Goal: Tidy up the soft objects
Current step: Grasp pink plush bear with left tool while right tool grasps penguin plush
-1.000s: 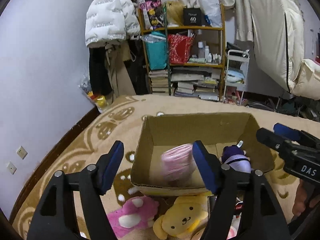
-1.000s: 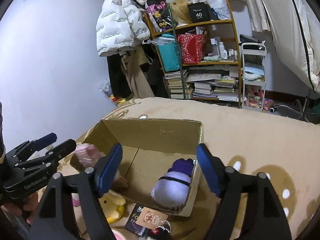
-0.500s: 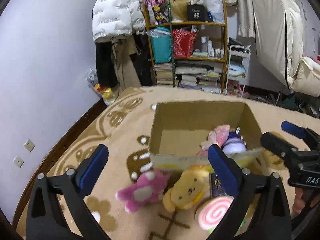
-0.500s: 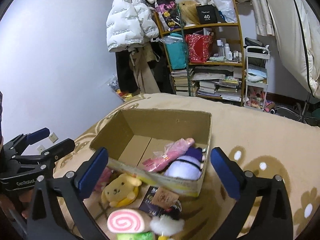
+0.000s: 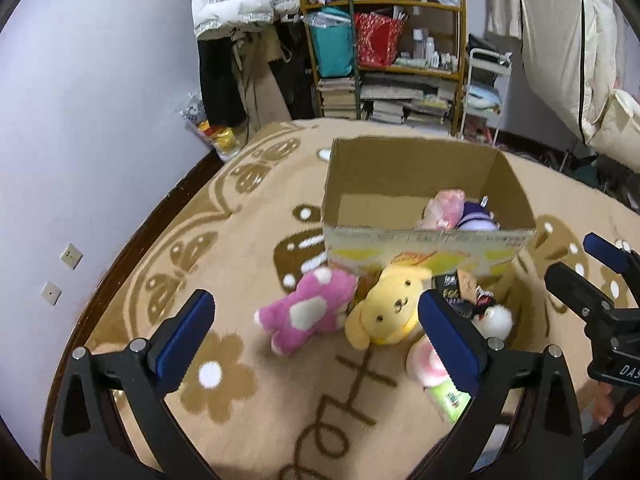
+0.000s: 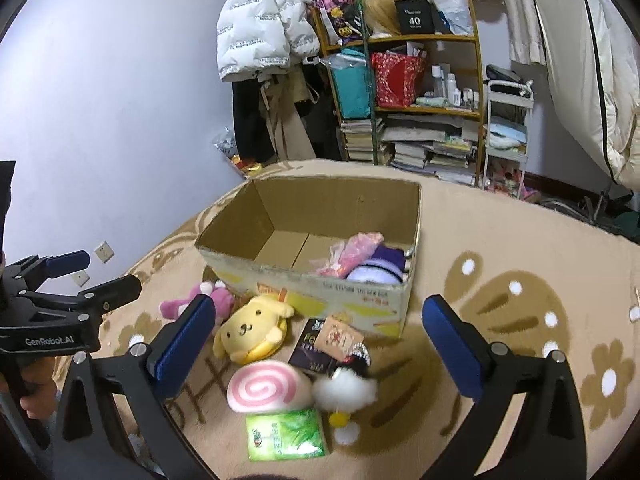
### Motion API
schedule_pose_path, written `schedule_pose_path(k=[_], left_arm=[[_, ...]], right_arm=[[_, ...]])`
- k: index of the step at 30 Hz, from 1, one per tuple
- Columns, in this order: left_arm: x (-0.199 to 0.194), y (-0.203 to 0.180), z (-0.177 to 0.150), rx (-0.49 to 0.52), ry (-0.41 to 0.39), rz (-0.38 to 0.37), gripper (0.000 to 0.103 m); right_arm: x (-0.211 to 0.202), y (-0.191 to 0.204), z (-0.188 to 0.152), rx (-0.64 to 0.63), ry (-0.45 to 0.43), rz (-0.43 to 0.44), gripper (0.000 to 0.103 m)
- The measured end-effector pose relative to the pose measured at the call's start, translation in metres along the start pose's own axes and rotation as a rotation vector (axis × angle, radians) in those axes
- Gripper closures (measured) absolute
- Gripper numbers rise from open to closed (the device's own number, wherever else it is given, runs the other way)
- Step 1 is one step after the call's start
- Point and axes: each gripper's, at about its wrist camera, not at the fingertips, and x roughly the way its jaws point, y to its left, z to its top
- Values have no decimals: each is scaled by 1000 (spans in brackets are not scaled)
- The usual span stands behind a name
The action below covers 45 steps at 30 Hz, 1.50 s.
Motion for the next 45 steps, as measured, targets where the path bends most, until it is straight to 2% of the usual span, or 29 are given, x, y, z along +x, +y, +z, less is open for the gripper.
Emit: schedule_pose_path(k=[5,13,18,28,39,40,41,42,45], left_arm=[[12,7,-5,3,56,3,2],[42,17,-9,-11,135,5,2],[68,24,-10,-47,217,-27,2],[113,22,-4,-38,284,-33,2],[157,23,-4,-32,344,-36,2],[161,22,-5,-30,350,-37,2],[165,22,-7,-23,359,-38,2],[168,21,-8,-16,368,-38,2],[175,17,-11,11,377,-10,2]], right_arm=[[3,-3,-13,19,67,-21,0],[26,-23,-25,133,168,-32,0],[45,-33,-32,192,223,-49,0],[76,-43,-43,240,305,-61,0],[108,-41,-53,237,397,-31,20],[110,-40,-53,235,403,-32,26],[112,-40,-54,229,408,-39,37],[115,-39,-53,221,416,-47,41],[120,-37,-56,215,435,-30,42]])
